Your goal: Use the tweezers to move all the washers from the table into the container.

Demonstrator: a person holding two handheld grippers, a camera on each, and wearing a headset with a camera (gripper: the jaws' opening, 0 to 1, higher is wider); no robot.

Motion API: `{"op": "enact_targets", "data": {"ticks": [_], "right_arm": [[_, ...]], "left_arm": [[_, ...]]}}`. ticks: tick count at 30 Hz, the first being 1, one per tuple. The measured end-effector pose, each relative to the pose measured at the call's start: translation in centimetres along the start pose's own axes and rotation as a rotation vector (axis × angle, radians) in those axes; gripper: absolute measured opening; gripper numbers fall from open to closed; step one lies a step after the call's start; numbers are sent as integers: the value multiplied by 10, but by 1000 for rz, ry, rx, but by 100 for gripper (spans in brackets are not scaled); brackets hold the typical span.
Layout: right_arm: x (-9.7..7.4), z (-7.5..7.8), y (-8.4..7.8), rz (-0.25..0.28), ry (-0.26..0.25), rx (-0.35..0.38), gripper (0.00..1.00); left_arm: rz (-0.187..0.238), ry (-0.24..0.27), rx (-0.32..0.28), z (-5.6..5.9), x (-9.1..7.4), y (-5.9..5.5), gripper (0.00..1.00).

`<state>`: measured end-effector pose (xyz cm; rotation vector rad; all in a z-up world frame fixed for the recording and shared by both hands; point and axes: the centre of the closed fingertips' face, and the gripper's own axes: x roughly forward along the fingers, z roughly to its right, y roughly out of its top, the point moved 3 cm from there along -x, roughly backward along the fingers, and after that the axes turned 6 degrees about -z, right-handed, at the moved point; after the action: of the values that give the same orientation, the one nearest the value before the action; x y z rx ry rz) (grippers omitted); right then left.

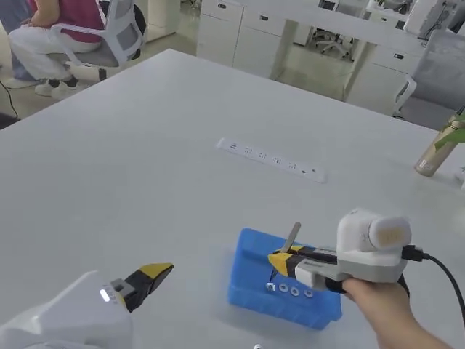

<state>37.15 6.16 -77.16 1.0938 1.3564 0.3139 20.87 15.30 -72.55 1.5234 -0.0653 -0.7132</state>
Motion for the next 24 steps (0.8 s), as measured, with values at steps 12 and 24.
{"op": "enact_targets", "data": {"ticks": [12, 24], "right_arm": [[-37, -14, 15, 118, -11, 34, 4], [-48, -40, -5, 150, 31, 100, 4]], "left_arm": [[2, -4, -2, 1, 0, 0, 78], [4, -10, -5, 2, 0, 1, 78]]}}
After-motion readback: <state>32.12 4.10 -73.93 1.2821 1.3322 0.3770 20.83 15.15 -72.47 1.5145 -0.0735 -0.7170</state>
